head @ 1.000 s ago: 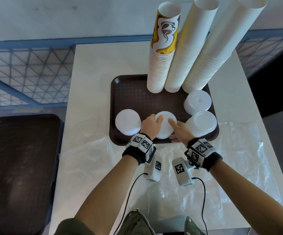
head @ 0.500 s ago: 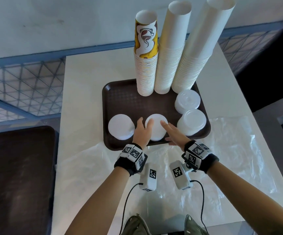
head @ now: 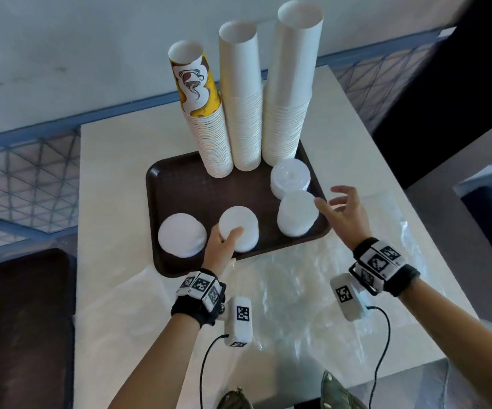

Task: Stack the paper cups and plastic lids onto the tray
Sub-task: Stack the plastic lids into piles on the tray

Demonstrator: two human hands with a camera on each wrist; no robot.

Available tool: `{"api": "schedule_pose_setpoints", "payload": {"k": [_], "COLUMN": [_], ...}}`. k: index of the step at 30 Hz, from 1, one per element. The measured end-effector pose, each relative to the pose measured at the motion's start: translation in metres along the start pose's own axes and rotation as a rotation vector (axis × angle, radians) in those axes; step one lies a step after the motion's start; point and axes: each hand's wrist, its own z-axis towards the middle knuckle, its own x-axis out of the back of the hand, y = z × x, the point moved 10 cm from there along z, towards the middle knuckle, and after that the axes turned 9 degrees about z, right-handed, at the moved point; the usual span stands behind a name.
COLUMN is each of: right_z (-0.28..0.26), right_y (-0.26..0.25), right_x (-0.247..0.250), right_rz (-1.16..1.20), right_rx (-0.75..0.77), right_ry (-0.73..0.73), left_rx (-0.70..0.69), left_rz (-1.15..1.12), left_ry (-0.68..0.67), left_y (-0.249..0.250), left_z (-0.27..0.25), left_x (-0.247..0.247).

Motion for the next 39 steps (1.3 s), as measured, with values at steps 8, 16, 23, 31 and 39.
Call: {"api": "schedule_pose_setpoints", "payload": {"k": [8, 16, 23, 31, 39], "right_z": [0.023, 0.03, 0.037, 0.041, 0.041], "right_y": [0.047, 0.047, 0.047, 0.052, 0.053], "right_x": [-0.056, -0.055, -0.047, -0.052, -0.054], "right_rz": [0.09, 0.16, 0.179, 0.119, 0.107], "right_rx": [-0.261, -0.204, -0.205, -0.175, -0.164], "right_ry": [-0.331, -0.36, -0.322, -0.343, -0.352], "left_rx": [0.072, 0.09, 0.004, -0.03, -0.024], "left_rz": [-0.089, -0.084, 0.022, 0.034, 0.096], "left_ry": [-0.069, -0.095, -0.049, -0.016, 0.032], "left_y": [0.002, 0.005, 0.018, 0.022, 0.014], "left_z": [0.007, 0.014, 0.014, 0.017, 0.022], "left_x": [-0.037, -0.064, -0.074, -0.065, -0.044]}}
